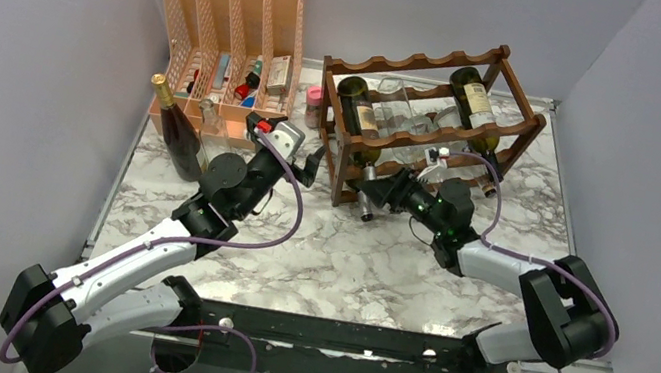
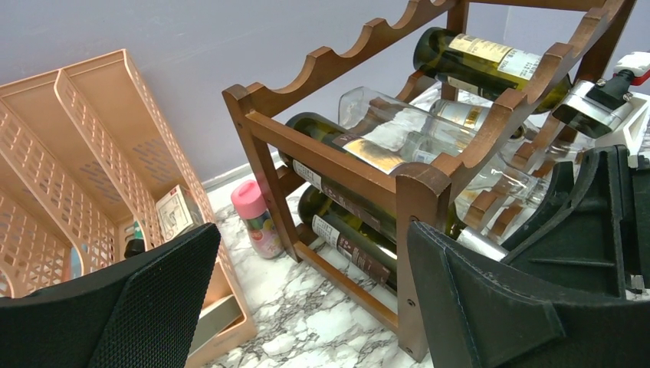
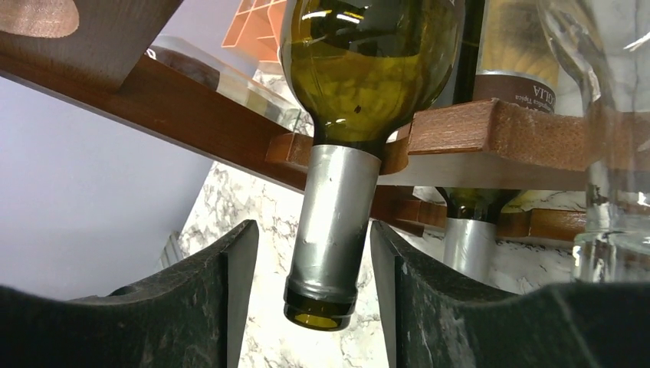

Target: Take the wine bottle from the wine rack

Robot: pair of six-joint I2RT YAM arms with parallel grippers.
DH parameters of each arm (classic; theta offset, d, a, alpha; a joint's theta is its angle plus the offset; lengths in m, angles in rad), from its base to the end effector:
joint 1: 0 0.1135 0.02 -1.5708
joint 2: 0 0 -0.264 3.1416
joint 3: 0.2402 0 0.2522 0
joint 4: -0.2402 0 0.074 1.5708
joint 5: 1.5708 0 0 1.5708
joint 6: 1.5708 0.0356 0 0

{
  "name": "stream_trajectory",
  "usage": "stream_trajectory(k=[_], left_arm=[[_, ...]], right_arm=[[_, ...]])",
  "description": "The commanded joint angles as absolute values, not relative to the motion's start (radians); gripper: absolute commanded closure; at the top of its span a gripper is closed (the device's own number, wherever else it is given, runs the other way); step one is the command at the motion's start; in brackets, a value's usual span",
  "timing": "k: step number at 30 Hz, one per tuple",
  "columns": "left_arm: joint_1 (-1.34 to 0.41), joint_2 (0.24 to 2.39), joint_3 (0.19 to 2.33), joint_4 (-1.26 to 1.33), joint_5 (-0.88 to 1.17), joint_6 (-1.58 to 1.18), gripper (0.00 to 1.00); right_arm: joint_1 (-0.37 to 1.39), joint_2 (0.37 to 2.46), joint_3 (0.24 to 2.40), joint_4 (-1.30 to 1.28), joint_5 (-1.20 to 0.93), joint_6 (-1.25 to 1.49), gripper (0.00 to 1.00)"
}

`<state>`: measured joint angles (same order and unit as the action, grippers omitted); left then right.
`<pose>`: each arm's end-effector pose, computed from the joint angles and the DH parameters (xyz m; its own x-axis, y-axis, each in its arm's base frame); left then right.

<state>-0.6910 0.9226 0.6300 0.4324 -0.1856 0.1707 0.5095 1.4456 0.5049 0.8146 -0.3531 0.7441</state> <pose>0.1740 -0.1354 0.3259 0.1883 0.0609 -0.9802 0.4603 0.8762 0.1429 0.2440 0.1504 0.1994 -0.5936 0.3964 -0.7004 -0.4827 0.5211 0.7039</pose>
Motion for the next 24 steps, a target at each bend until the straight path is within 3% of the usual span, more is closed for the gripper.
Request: stream_trajectory(k=[1, 18, 24], left_arm=[[-0.699, 0.916, 0.633, 0.466, -0.211, 0.184, 0.02], [-0.706, 0.92, 0.634, 0.466, -0.217, 0.194, 0.02], [-0.707, 0.92, 0.632, 0.466, -0.219, 0.198, 0.02]], right_arm=[[0.522, 1.468, 0.531, 0.883, -0.291, 0.751, 0.43], [0.528, 1.514, 0.57, 0.882, -0.263, 0.791, 0.58], [0.529, 1.523, 0.58, 0.851, -0.248, 0.79, 0.57]])
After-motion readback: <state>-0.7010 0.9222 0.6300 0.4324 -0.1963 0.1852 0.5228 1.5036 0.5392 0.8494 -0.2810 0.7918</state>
